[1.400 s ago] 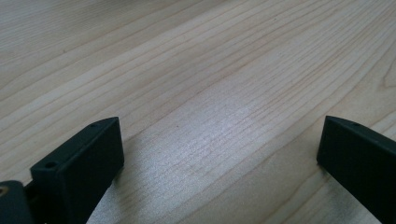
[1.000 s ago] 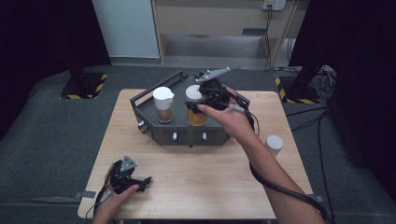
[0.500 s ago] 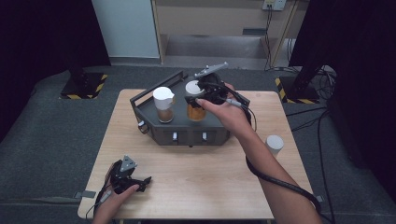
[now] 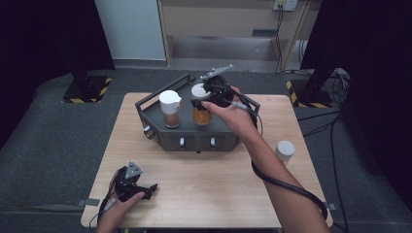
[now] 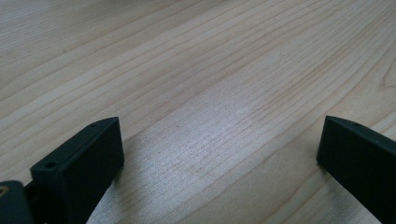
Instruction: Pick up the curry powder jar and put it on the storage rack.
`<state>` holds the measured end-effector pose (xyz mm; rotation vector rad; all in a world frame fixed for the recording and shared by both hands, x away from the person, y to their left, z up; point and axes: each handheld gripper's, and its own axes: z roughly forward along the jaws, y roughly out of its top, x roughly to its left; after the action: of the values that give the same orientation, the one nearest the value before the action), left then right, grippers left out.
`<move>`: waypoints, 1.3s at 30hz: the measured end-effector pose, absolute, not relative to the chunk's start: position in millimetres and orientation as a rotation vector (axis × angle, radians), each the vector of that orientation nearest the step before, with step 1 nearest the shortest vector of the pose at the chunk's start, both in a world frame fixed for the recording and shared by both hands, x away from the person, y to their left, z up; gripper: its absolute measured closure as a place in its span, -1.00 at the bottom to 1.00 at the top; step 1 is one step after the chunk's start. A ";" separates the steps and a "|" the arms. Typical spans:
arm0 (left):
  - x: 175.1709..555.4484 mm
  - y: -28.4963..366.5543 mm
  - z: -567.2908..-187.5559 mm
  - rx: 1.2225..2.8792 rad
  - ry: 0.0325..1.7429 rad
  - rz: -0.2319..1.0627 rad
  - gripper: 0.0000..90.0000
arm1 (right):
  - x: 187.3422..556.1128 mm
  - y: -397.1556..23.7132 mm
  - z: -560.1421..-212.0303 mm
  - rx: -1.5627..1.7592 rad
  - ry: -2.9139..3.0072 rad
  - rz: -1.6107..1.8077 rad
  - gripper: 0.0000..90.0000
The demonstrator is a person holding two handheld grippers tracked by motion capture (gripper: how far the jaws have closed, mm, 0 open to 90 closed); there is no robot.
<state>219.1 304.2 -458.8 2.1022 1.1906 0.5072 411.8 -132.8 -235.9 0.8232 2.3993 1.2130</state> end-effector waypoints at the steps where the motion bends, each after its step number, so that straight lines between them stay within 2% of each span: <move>1: 219.1 304.1 -458.7 2.103 1.191 0.508 -1.00 | 412.2 -132.4 -236.5 0.830 2.400 1.213 -0.24; 20: 219.4 304.4 -458.6 2.103 1.190 0.505 -1.00 | 427.1 -128.2 -261.1 0.868 2.409 1.214 -0.24; 39: 219.4 304.5 -458.7 2.103 1.191 0.504 -1.00 | 429.5 -116.6 -267.2 0.862 2.419 1.207 -0.24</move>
<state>219.4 304.5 -458.7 2.1025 1.1906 0.5042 429.5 -116.6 -267.2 0.8619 2.4189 1.2070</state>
